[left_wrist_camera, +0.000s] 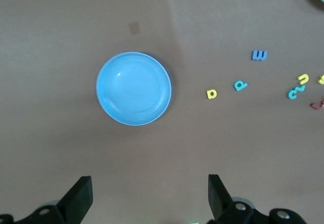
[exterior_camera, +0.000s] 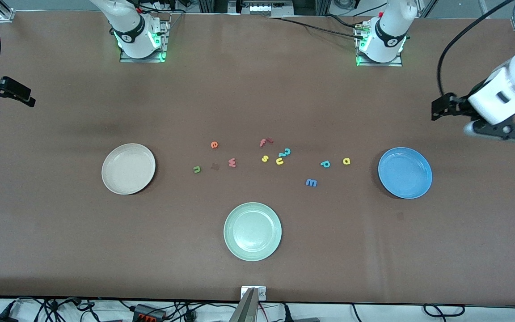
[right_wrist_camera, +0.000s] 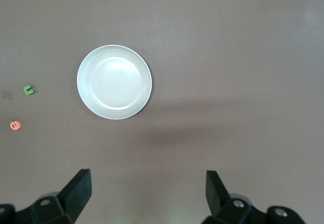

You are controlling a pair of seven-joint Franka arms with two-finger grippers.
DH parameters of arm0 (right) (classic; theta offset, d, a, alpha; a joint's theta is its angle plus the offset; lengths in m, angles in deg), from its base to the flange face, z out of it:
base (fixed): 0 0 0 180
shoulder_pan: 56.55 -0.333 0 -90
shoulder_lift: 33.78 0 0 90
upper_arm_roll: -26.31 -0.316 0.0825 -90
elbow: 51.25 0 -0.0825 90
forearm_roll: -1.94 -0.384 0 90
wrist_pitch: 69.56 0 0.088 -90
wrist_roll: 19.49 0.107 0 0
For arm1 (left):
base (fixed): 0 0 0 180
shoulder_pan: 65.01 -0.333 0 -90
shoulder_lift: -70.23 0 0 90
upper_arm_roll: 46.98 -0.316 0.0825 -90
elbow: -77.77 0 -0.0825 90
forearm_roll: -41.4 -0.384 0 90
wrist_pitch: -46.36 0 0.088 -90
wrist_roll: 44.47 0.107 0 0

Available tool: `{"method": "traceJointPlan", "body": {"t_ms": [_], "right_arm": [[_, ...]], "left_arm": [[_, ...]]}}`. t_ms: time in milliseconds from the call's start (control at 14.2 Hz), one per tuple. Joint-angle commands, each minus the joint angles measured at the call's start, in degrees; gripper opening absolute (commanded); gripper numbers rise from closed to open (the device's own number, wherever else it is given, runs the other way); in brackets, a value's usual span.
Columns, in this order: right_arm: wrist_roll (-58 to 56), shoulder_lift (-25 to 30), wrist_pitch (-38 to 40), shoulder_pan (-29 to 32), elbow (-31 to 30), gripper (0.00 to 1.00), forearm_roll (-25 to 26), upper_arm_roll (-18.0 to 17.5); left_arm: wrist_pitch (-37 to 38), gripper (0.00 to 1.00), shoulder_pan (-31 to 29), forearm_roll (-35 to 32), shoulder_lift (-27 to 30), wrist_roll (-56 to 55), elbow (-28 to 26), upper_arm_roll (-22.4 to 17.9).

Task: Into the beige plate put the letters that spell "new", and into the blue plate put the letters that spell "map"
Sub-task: 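Move the right gripper and the left gripper toward the scattered letters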

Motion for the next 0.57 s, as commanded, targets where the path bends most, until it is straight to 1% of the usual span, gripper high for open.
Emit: {"method": "traceJointPlan", "body": {"t_ms": [0, 141, 212, 353, 494], "right_arm": [[-0.87, 0.24, -0.01, 0.49, -0.57, 1.0, 0.19, -0.48], [-0.96, -3.0, -0.1, -0.04, -0.57, 1.0, -0.34, -0.83], [-0.96, -4.67, -0.45, -0.73, -0.49, 1.0, -0.43, -1.09], [-0.87, -8.79, -2.9, -3.98, -0.57, 1.0, -0.43, -1.09], [0.0, -13.1, -6.41, -7.93, -0.66, 1.0, -0.52, -1.09]], "left_arm": [[0.31, 1.0, 3.89, -0.66, -6.32, -0.11, 1.44, -0.25], [-2.74, 1.0, 6.26, -0.14, -10.19, -1.07, 1.27, -0.16], [-4.68, 1.0, 7.67, -0.05, -11.6, -4.73, 1.0, -0.25], [-7.76, 1.0, 10.39, 0.39, -14.42, -17.27, 1.18, -0.16], [-10.83, 1.0, 12.68, 0.39, -17.22, -32.72, 1.26, -0.16]]}}
